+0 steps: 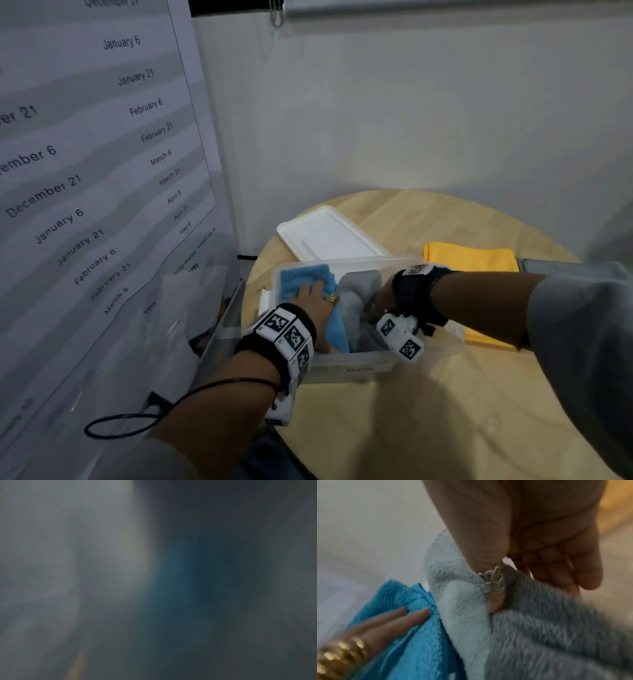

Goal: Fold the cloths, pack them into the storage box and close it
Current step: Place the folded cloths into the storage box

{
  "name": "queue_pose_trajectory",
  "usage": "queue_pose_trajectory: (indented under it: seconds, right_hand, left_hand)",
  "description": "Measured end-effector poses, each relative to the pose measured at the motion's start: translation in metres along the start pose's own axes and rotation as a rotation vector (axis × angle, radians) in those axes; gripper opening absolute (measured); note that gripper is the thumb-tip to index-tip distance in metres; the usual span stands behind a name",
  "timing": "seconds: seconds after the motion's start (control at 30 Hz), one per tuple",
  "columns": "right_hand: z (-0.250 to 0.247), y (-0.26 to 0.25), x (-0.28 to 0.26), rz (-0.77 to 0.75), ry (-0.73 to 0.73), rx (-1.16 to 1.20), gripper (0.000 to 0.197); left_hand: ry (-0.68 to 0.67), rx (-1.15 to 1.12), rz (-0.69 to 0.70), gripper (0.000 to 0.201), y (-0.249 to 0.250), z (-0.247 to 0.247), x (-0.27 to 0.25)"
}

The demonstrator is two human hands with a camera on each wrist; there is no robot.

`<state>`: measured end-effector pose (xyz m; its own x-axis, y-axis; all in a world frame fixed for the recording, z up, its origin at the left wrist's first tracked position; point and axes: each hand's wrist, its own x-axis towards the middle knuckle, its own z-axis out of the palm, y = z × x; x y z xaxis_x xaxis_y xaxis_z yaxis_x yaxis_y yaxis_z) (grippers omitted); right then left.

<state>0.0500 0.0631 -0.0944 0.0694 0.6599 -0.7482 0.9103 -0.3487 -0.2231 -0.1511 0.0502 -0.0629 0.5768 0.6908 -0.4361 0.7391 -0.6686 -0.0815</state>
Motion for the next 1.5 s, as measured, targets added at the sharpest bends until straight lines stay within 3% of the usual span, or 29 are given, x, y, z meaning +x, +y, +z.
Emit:
queue_pose_trajectory:
  seconds: [0.07, 0.13, 0.17, 0.27, 0.3, 0.5, 0.6, 0.73, 0.83, 0.93, 1.0, 1.07, 1.17, 1.23, 1.33, 1.37, 1.43, 1.5]
  right_hand:
    - [-0.012, 0.003, -0.003, -0.059, 0.027, -0.263, 0.019]
    - [-0.026, 0.002, -0.002, -0.061, 0.192, -0.446, 0.007]
    - [-0.028, -0.006, -0.016, -0.16, 0.27, -0.489, 0.004]
    - [-0.016, -0.03, -0.048, -0.582, 0.369, -0.423, 0.03]
    - [-0.013, -0.032, -0.054, -0.611, 0.361, -0.469, 0.033]
    - [0.013, -0.037, -0.017, -0.406, 0.074, -1.002, 0.089]
    - [0.02, -0.037, 0.002, -0.344, -0.002, -1.055, 0.089]
    - [0.026, -0.026, 0.024, -0.405, 0.012, -0.977, 0.087]
    - [0.022, -0.031, 0.014, -0.368, -0.052, -0.953, 0.086]
    - [-0.009, -0.045, -0.015, -0.399, -0.166, -0.724, 0.064]
    - [-0.032, -0.044, -0.026, -0.485, 0.043, -0.489, 0.047]
    - [-0.042, -0.039, -0.036, -0.515, 0.283, -0.407, 0.04]
    - [-0.024, -0.032, -0.04, -0.512, 0.274, -0.554, 0.027]
    - [-0.005, -0.032, -0.037, -0.42, 0.171, -0.781, 0.036]
    - [0.013, -0.025, -0.025, -0.319, 0.055, -0.894, 0.092]
    - [0.017, -0.018, -0.017, -0.318, 0.049, -0.892, 0.098]
    - [0.028, 0.001, 0.007, -0.362, 0.183, -0.863, 0.094]
    - [0.034, 0.015, 0.032, -0.219, 0.381, -0.962, 0.105]
  left_hand:
    - [0.188, -0.027, 0.113, 0.051, 0.015, -0.017, -0.01]
    - [0.186, -0.142, 0.223, 0.029, 0.035, -0.026, -0.019]
    - [0.12, -0.199, 0.242, 0.031, 0.045, -0.026, -0.022]
    - [-0.066, -0.382, 0.2, 0.047, 0.065, -0.016, -0.027]
    - [-0.104, -0.384, 0.167, 0.052, 0.067, -0.012, -0.027]
    - [-0.218, -0.367, 0.016, 0.064, 0.071, 0.002, -0.009]
    - [-0.284, -0.417, -0.015, 0.069, 0.071, 0.009, 0.003]
    - [-0.129, -0.442, 0.089, 0.107, 0.069, 0.035, 0.032]
    - [-0.104, -0.424, 0.046, 0.097, 0.067, 0.036, 0.036]
    - [-0.241, -0.426, 0.029, 0.077, 0.065, 0.017, 0.019]
    - [-0.247, -0.363, 0.071, 0.061, 0.064, 0.002, 0.009]
    - [-0.196, -0.34, 0.135, 0.041, 0.059, -0.008, 0.003]
    - [0.104, -0.4, 0.122, 0.023, 0.031, -0.011, -0.003]
    - [0.2, -0.298, 0.029, 0.037, 0.006, -0.003, -0.003]
    - [0.022, -0.13, -0.05, 0.071, -0.016, 0.011, -0.009]
    - [-0.019, -0.107, -0.04, 0.076, -0.017, 0.014, -0.01]
    - [-0.09, -0.08, -0.035, 0.085, -0.015, 0.019, -0.006]
    - [-0.128, -0.044, -0.039, 0.091, -0.013, 0.022, 0.001]
